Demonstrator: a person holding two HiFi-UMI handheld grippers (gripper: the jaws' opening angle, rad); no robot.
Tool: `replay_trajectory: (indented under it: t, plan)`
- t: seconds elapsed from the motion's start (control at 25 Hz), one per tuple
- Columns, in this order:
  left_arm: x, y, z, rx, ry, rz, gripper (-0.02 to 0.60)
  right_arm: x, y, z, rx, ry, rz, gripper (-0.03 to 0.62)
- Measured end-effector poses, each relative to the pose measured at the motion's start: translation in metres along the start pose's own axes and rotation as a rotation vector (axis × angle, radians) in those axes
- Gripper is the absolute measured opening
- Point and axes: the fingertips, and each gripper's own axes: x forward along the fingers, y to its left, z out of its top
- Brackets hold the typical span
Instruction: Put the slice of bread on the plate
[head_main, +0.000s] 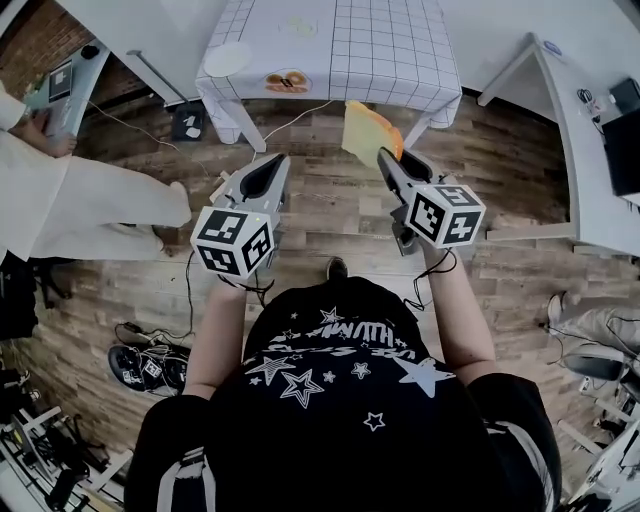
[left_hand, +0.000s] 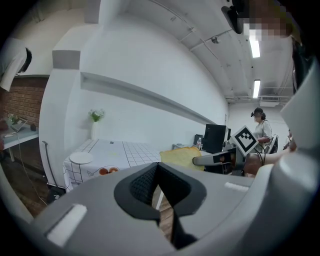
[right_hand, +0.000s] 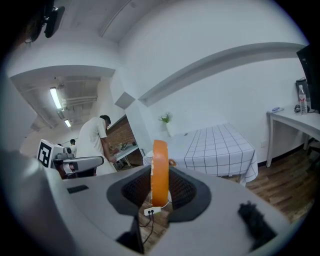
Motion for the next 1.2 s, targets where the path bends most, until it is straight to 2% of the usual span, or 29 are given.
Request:
replay_trajectory:
  t: [0.28,0.6,0.92,1.2]
  plan:
    - [0.017,0.003,0.001,-0.025,-0.018,0.048,0.005,0.014,-0.025,0.011,0.024,-0.011,0.011,0.098]
    - [0.014,0.021,0.0,-0.048,-0.02,0.077,0.005,0.034,-0.028,0.01,0.034,0.015,0.02,0.098]
    - [0.052,0.051,0.012,-0.032,-0.026,0.038,0.005,0.061,-0.047,0.027,0.02,0.013,-0.026,0.098]
    - [0.084,0.094,0.028,-0.038,-0.028,0.012,0.005,0.103,-0.061,0.05,0.023,0.006,-0.061,0.098]
